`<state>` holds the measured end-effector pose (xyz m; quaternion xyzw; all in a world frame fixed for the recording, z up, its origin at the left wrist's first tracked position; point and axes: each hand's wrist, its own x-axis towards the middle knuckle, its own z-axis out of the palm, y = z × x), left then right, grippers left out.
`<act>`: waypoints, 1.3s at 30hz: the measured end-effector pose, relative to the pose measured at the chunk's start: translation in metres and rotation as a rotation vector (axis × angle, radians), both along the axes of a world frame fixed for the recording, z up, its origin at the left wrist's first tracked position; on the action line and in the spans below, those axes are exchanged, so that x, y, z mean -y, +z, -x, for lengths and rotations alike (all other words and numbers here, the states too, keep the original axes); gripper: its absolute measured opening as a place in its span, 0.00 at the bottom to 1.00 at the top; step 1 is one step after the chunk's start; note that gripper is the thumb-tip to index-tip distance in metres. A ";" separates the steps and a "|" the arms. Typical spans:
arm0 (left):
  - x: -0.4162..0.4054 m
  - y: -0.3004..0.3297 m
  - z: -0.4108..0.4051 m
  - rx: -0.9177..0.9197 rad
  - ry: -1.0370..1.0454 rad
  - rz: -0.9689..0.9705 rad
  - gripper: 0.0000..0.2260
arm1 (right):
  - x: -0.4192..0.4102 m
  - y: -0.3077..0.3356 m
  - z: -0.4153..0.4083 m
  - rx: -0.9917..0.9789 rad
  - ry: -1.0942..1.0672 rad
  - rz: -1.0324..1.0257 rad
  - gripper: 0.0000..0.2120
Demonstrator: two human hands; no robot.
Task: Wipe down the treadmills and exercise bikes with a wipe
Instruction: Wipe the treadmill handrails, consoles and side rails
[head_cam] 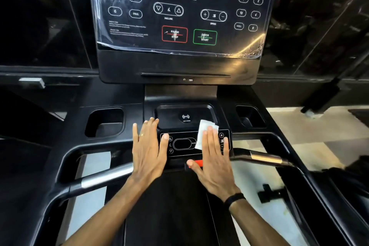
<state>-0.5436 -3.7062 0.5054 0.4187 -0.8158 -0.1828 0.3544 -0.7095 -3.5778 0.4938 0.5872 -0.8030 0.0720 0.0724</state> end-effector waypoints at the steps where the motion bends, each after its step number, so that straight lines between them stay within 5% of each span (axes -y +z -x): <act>1: -0.001 -0.001 0.003 0.022 -0.005 -0.004 0.25 | -0.004 0.000 0.008 0.003 -0.010 0.002 0.46; 14: -0.001 -0.009 0.007 0.117 0.040 0.006 0.34 | -0.046 -0.031 0.040 0.128 -0.126 0.087 0.45; 20: -0.001 -0.010 0.009 0.146 0.034 0.024 0.33 | -0.067 -0.060 0.013 0.067 -0.062 -0.032 0.46; 27: -0.003 -0.006 0.007 0.017 0.054 -0.005 0.33 | -0.044 -0.042 -0.007 0.148 0.081 0.039 0.44; 39: 0.002 -0.002 -0.031 -0.112 0.161 -0.021 0.27 | 0.012 -0.038 -0.105 0.016 0.292 0.054 0.42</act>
